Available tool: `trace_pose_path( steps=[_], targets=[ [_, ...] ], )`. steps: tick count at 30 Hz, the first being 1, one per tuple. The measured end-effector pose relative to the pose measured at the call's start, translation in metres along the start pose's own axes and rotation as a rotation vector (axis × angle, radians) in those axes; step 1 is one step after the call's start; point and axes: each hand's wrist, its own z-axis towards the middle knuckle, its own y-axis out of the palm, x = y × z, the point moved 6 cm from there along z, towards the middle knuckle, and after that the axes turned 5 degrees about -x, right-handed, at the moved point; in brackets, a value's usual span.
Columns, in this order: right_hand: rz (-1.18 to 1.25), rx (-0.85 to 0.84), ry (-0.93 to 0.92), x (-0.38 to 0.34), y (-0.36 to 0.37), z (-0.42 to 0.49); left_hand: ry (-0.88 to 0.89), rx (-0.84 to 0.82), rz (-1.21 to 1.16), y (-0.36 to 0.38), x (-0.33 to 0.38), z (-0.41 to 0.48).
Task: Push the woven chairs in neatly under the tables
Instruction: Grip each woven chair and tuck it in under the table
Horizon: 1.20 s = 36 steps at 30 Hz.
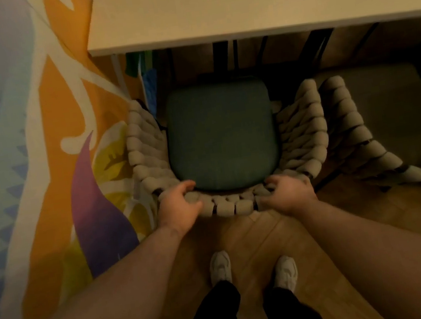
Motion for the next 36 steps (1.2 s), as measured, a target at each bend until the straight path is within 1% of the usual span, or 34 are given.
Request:
trace_pose_path(
  steps=[3, 5, 8, 10, 12, 13, 15, 18, 20, 21, 23, 27, 33, 36],
  targets=[
    [0.313, 0.090, 0.049, 0.007, -0.005, -0.007, -0.149, 0.196, -0.090, -0.008, -0.004, -0.005],
    [0.563, 0.149, 0.108, 0.014, -0.003, -0.008, -0.279, 0.269, -0.169, -0.005, -0.005, -0.012],
    [0.884, 0.264, 0.297, 0.031, 0.010, -0.007, -0.520, 0.384, -0.498, 0.011, -0.014, -0.027],
    [1.089, 0.266, 0.477, 0.043, 0.025, -0.007, -0.685, 0.397, -0.685, 0.030, -0.028, -0.031],
    [1.276, 0.231, 0.632, 0.052, 0.041, -0.008, -0.776, 0.339, -0.840, 0.052, -0.039, -0.027],
    [1.344, 0.207, 0.674, 0.054, 0.047, -0.006, -0.806, 0.333, -0.950, 0.062, -0.041, -0.025],
    [1.481, 0.136, 0.698, 0.053, 0.060, 0.002, -0.822, 0.328, -1.124, 0.075, -0.032, -0.024],
    [1.658, -0.023, 0.640, 0.042, 0.076, 0.013, -0.741, 0.211, -1.295, 0.089, -0.020, -0.013],
    [1.734, -0.153, 0.583, 0.029, 0.081, 0.019, -0.710, 0.167, -1.356, 0.093, -0.016, -0.005],
    [1.763, -0.191, 0.554, 0.023, 0.082, 0.021, -0.728, 0.165, -1.363, 0.094, -0.017, -0.002],
    [1.815, -0.188, 0.536, 0.018, 0.085, 0.027, -0.748, 0.168, -1.385, 0.098, -0.022, 0.003],
    [2.015, -0.078, 0.543, 0.017, 0.098, 0.036, -0.737, 0.192, -1.470, 0.106, -0.031, 0.012],
    [2.085, 0.002, 0.525, 0.017, 0.092, 0.031, -0.685, 0.229, -1.546, 0.109, -0.028, 0.011],
    [2.105, 0.038, 0.508, 0.022, 0.084, 0.027, -0.626, 0.243, -1.581, 0.110, -0.022, 0.009]
  ],
)
